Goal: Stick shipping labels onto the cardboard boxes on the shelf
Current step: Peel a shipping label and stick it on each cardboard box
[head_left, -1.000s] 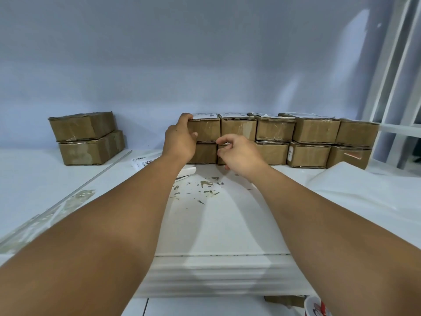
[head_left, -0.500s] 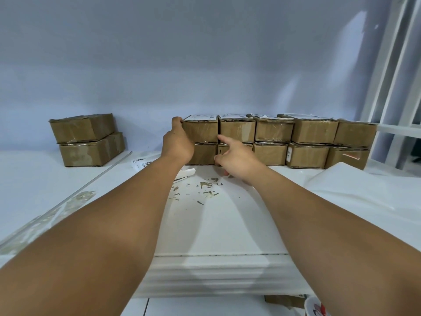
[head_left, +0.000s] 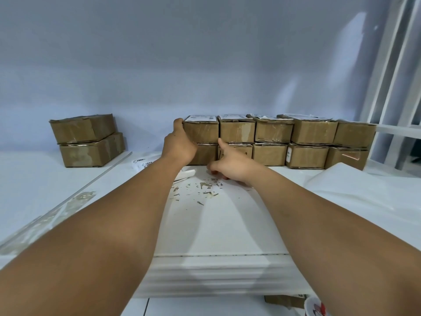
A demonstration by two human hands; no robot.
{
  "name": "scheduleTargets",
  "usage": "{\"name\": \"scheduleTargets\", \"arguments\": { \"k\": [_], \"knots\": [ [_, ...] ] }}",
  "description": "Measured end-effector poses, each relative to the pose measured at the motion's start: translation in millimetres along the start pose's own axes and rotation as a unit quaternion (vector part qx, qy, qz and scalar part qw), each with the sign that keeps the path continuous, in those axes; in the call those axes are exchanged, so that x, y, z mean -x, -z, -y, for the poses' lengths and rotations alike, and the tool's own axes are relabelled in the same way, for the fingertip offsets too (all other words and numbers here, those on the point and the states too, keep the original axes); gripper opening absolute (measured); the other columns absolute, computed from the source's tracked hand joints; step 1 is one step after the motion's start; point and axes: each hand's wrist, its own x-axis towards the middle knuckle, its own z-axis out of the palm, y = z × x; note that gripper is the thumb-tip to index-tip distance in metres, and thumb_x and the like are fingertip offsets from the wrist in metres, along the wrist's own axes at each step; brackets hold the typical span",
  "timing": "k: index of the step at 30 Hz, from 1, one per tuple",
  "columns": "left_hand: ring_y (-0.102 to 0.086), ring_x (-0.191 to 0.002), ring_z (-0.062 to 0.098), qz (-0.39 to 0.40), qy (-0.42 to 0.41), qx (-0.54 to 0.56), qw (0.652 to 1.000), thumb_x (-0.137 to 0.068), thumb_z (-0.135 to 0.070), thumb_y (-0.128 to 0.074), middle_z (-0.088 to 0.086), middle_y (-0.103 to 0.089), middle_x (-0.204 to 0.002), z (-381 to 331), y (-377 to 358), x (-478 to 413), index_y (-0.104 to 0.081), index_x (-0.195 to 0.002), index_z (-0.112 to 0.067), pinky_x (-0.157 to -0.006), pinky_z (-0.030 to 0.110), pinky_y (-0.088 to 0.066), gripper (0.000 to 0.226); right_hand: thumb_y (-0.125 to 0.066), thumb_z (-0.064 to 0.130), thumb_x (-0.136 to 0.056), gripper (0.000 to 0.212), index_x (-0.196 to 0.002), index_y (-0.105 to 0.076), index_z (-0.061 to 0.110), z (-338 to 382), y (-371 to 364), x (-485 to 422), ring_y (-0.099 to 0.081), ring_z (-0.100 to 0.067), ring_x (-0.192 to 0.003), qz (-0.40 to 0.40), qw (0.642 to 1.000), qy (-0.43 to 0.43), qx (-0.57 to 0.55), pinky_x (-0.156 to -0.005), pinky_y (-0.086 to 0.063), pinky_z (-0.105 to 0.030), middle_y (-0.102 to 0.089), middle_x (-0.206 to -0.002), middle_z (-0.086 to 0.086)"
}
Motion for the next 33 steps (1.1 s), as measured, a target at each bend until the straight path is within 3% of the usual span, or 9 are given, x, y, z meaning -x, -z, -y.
{"name": "scheduleTargets", "arguments": {
  "k": [7,10,14,17,20,23,29,33],
  "knots": [
    [-0.055,-0.103,0.032,0.017,0.006,0.001,1.0,-0.09,-0.012,-0.046,0.017,-0.057,-0.117,-4.3,1.7,2.8,-0.02,-0.144,-0.017,-0.074,0.029,-0.04,0.06,-0.062,0.02,-0.08,0.092,-0.153,-0.006,0.027,-0.5,-1.4,-3.8,-0.054,-0.016,-0.068,-0.007,1.0,-0.001,0.014,-0.053,-0.038,-0.025,-0.057,-0.077,-0.001],
    [-0.054,-0.093,0.029,0.023,0.014,0.0,1.0,-0.09,-0.012,-0.045,0.014,-0.056,-0.111,-5.6,1.5,3.4,-0.012,-0.147,-0.017,-0.071,0.029,-0.039,0.066,-0.061,0.019,-0.083,0.089,-0.153,-0.006,0.026,-1.4,-1.9,-4.7,-0.053,-0.015,-0.07,-0.022,1.0,0.016,0.009,-0.053,-0.037,-0.024,-0.057,-0.076,0.0],
    [-0.053,-0.084,0.026,0.027,0.026,0.008,0.999,-0.09,-0.013,-0.046,0.01,-0.053,-0.098,-5.2,1.0,2.0,-0.001,-0.149,-0.017,-0.068,0.029,-0.039,0.074,-0.056,0.018,-0.085,0.084,-0.151,-0.007,0.036,-1.0,-1.3,-2.6,-0.061,-0.022,-0.075,-0.048,0.997,0.051,-0.015,-0.067,-0.049,-0.032,-0.067,-0.09,-0.011],
    [-0.054,-0.103,0.032,0.007,0.02,-0.004,1.0,-0.088,-0.014,-0.048,0.016,-0.052,-0.118,-4.0,0.0,-0.3,-0.005,-0.148,-0.015,-0.081,0.036,-0.046,0.074,-0.055,0.017,-0.085,0.081,-0.149,-0.011,0.039,-0.6,-0.6,-0.5,-0.061,-0.023,-0.076,-0.058,0.996,0.06,-0.018,-0.072,-0.05,-0.034,-0.067,-0.093,-0.014],
    [-0.043,-0.122,0.036,-0.022,-0.014,-0.046,0.999,-0.09,-0.015,-0.046,0.018,-0.037,-0.136,-4.0,0.4,-0.2,-0.017,-0.147,-0.014,-0.098,0.041,-0.041,0.064,-0.055,0.017,-0.085,0.08,-0.151,-0.013,0.035,-1.1,-0.6,-3.1,-0.057,-0.022,-0.075,-0.058,0.997,0.045,0.005,-0.061,-0.044,-0.031,-0.059,-0.079,-0.006],
    [-0.042,-0.123,0.035,-0.026,-0.051,-0.084,0.995,-0.091,-0.018,-0.048,0.016,-0.037,-0.135,-4.1,1.0,3.2,-0.027,-0.144,-0.017,-0.097,0.042,-0.043,0.057,-0.055,0.018,-0.085,0.08,-0.151,-0.012,0.033,-3.0,-0.8,-5.2,-0.052,-0.018,-0.069,-0.048,0.998,0.025,0.012,-0.051,-0.035,-0.026,-0.051,-0.074,-0.001],
    [-0.048,-0.117,0.029,-0.015,-0.05,-0.029,0.998,-0.09,-0.012,-0.05,0.015,-0.049,-0.128,-5.2,4.4,9.3,-0.026,-0.145,-0.014,-0.082,0.023,-0.034,0.06,-0.055,0.016,-0.084,0.078,-0.15,-0.017,0.036,-1.7,-1.0,-0.7,-0.058,-0.018,-0.071,-0.043,0.998,0.042,-0.004,-0.059,-0.042,-0.027,-0.06,-0.08,-0.004],
    [-0.048,-0.117,0.029,0.002,-0.049,-0.035,0.998,-0.091,-0.012,-0.049,0.016,-0.05,-0.127,-4.7,4.2,9.2,-0.024,-0.146,-0.015,-0.084,0.025,-0.036,0.061,-0.055,0.016,-0.086,0.077,-0.15,-0.017,0.034,0.3,-0.1,2.1,-0.057,-0.013,-0.067,-0.032,0.999,0.038,0.007,-0.054,-0.039,-0.023,-0.058,-0.077,0.0]
  ]
}}
